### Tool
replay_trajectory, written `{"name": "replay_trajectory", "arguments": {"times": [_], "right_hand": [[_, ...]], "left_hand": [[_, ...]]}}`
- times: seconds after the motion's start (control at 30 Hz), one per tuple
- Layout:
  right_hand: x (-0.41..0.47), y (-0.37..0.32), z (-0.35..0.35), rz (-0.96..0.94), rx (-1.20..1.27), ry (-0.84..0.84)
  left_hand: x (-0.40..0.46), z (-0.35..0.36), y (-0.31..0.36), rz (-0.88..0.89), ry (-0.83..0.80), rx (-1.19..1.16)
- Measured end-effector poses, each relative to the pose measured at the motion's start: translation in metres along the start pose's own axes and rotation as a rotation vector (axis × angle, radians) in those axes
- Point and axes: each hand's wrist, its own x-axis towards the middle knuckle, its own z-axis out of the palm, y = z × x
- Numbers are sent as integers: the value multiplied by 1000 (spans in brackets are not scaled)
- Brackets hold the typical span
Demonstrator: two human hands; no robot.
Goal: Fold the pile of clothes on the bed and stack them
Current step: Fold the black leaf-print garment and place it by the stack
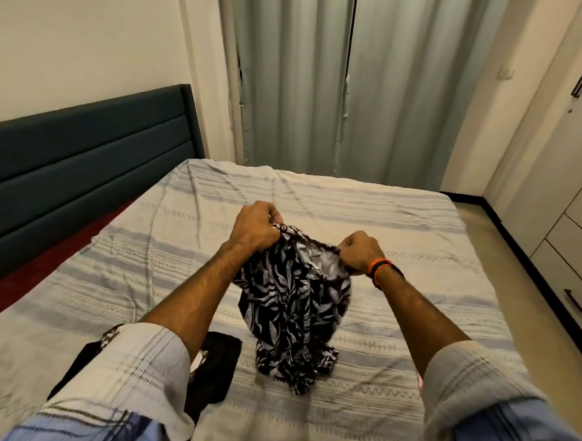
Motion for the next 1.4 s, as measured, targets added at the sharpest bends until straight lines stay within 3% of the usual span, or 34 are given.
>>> {"name": "replay_trajectory", "arguments": {"times": [0.3, 0.6, 0.77, 0.93, 1.03, 1.1, 1.23, 1.33, 1.4], "right_hand": [[17, -10, -36, 47, 300, 318], [11, -19, -34, 106, 439, 469], [15, -13, -43, 19, 475, 376], [15, -2, -45, -251, 339, 176], [19, 7, -42, -396, 74, 228], [16, 7, -41, -436, 28, 312], [7, -4, -53, -368, 241, 488], [13, -6, -65, -194, 446, 383], [14, -9, -69, -216, 619, 268]], "left_hand": [[1, -15, -30, -86, 1, 142], [3, -24, -34, -66, 114, 28], [8, -30, -47, -116, 197, -26], [7, -35, -40, -158, 354, -217], [9, -42, -35, -160, 384, -265], [11, -48, -34, -148, 365, -282], [10, -60, -33, -109, 318, -310], [10, -66, -39, -113, 286, -394], [10, -67, -41, -157, 254, -491]]}}
